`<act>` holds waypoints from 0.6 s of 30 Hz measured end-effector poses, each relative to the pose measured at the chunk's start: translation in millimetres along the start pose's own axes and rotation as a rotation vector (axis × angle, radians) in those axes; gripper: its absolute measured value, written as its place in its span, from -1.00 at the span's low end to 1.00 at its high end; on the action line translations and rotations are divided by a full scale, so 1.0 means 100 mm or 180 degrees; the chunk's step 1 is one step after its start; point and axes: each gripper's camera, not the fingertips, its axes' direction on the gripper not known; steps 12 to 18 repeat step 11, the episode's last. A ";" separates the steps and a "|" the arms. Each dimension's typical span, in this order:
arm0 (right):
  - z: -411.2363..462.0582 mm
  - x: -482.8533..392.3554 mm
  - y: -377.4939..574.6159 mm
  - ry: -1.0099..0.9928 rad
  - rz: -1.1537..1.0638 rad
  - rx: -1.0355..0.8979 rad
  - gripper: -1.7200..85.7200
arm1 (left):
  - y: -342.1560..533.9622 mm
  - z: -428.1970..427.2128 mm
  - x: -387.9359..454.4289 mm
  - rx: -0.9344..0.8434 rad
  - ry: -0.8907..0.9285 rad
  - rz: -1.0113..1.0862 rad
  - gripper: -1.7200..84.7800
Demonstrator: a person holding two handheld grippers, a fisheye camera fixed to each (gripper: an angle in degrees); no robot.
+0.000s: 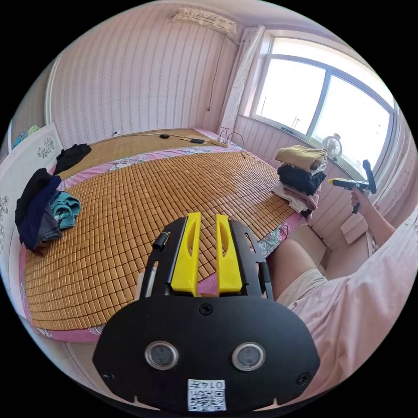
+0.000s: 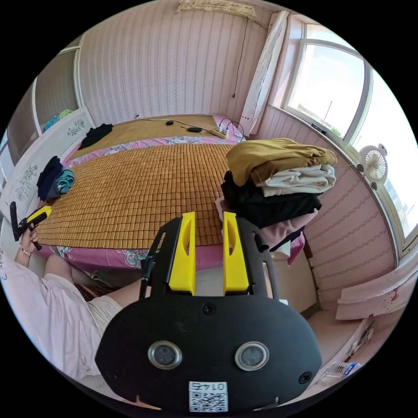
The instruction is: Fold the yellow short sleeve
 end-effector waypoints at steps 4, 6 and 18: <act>0.16 -0.39 -0.04 -0.0453 0.0039 -0.0164 -0.73 | 0.27 -0.64 -0.45 0.0116 -0.0252 -0.0255 -0.81; 0.28 -0.80 -0.22 -0.0705 -0.0183 -0.0292 -0.73 | 0.36 -0.88 -0.66 0.0184 -0.0327 -0.0380 -0.81; 0.46 -1.94 -0.86 -0.1167 -0.0914 -0.0346 -0.73 | 0.48 -1.39 -1.37 0.0343 -0.0448 -0.0817 -0.81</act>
